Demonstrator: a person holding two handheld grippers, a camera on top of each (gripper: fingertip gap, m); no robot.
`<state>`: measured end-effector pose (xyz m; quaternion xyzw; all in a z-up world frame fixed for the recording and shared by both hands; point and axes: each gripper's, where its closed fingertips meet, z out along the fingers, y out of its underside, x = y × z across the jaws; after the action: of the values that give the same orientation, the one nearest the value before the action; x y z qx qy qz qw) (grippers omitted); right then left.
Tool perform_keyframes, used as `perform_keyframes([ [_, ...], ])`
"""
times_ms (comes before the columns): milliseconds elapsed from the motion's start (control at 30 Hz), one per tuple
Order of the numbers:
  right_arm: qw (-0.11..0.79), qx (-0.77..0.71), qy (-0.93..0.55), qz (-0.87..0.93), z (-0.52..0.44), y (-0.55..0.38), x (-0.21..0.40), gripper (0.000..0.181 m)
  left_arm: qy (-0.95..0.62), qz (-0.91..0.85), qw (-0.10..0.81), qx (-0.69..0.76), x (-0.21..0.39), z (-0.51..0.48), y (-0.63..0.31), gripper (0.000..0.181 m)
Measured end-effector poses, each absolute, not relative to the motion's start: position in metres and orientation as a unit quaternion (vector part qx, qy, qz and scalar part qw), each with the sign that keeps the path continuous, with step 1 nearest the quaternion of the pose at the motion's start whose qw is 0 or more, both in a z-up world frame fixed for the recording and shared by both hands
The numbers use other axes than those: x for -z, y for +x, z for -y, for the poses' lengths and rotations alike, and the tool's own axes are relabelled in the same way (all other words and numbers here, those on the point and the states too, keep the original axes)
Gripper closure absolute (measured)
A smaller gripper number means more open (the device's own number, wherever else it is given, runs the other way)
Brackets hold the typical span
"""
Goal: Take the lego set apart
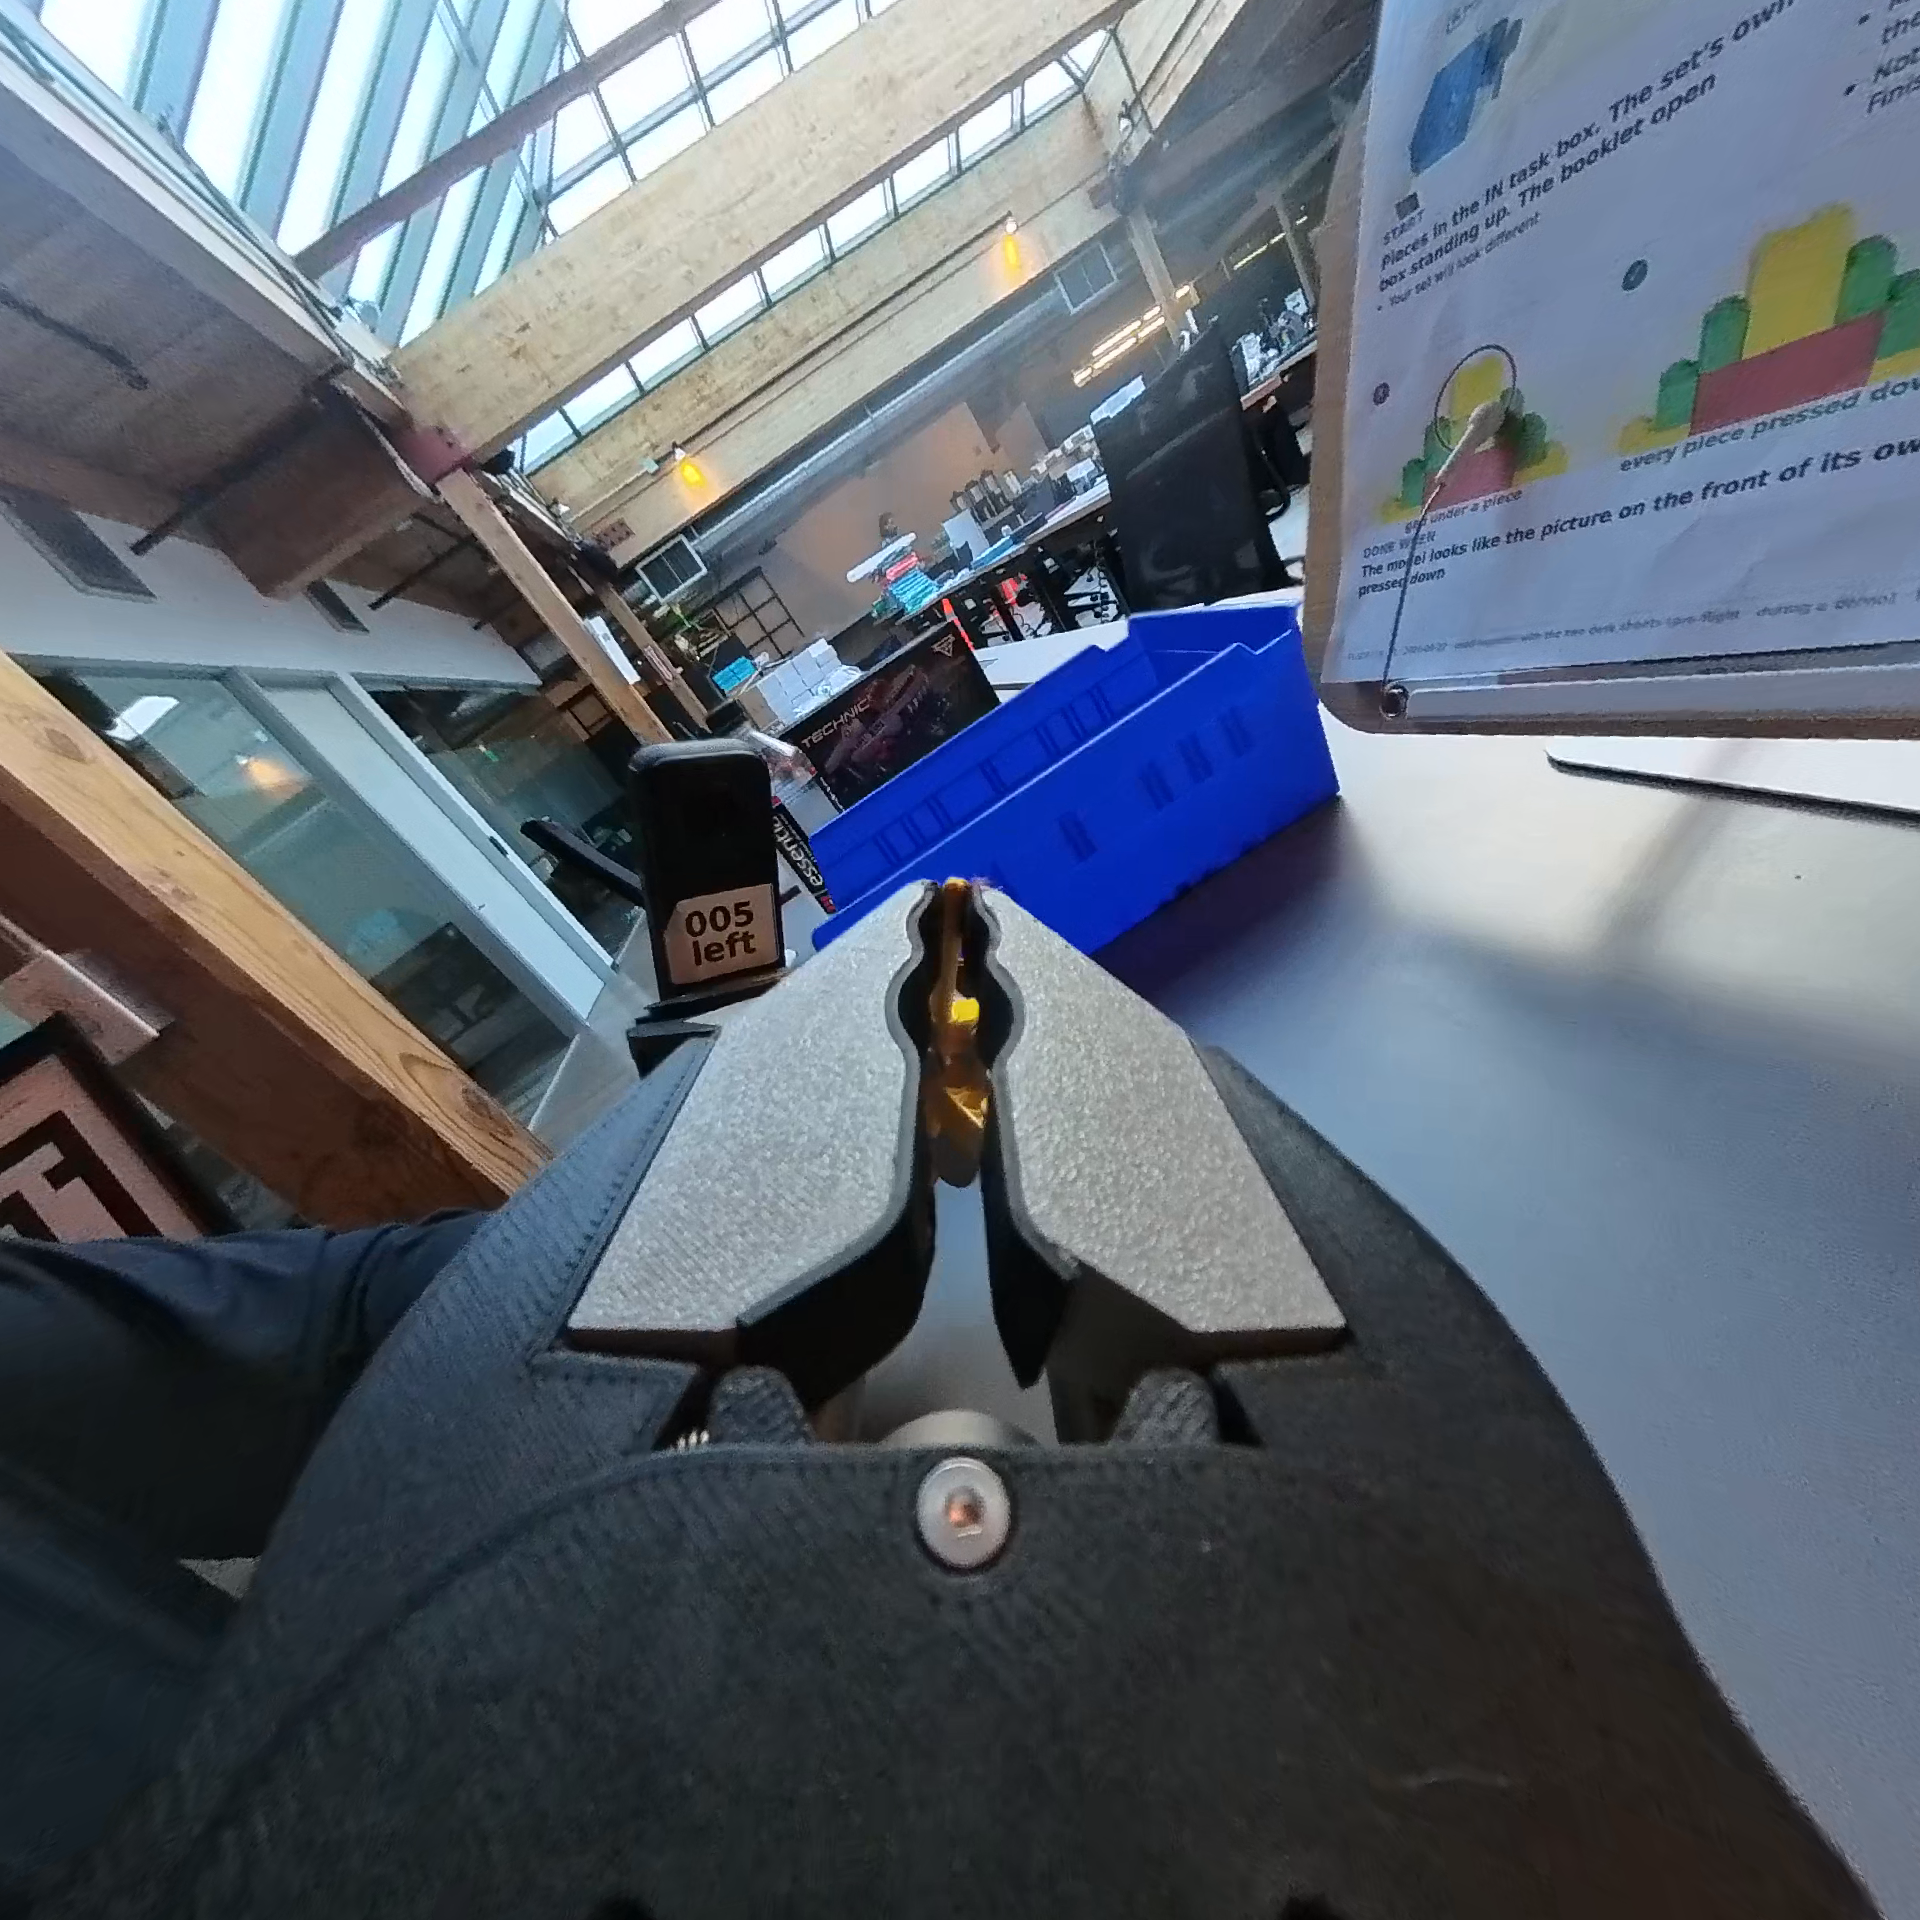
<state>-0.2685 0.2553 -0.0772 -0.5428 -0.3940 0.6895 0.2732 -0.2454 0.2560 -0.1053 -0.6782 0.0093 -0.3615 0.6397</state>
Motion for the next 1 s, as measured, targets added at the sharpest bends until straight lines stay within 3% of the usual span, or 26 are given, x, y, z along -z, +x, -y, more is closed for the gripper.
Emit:
perform_keyframes([
  [167,0.249,-0.675,-0.527,0.453,-0.247,-0.267,0.080,0.181,-0.664,-0.015,0.626,0.407,0.102,-0.253,-0.244,0.158],
  [267,0.312,-0.654,-0.494,0.480,-0.254,-0.245,0.068,0.174,-0.655,0.026,0.596,0.463,0.112,-0.251,-0.250,0.159],
  [367,0.312,-0.605,-0.492,0.543,-0.257,-0.229,0.074,0.169,-0.649,0.034,0.604,0.461,0.111,-0.250,-0.265,0.159],
  [467,0.258,-0.599,-0.531,0.542,-0.254,-0.235,0.103,0.158,-0.633,0.006,0.628,0.453,0.100,-0.245,-0.264,0.159],
  [600,0.155,-0.662,-0.517,0.520,-0.227,-0.243,0.111,0.161,-0.629,-0.032,0.662,0.405,0.095,-0.245,-0.256,0.159],
  [833,0.079,-0.781,-0.475,0.397,-0.231,-0.242,0.093,0.171,-0.577,-0.155,0.773,0.215,0.082,-0.240,-0.240,0.159],
  [1000,0.086,-0.816,-0.432,0.373,-0.224,-0.241,0.081,0.174,-0.549,-0.169,0.793,0.202,0.069,-0.233,-0.239,0.159],
])
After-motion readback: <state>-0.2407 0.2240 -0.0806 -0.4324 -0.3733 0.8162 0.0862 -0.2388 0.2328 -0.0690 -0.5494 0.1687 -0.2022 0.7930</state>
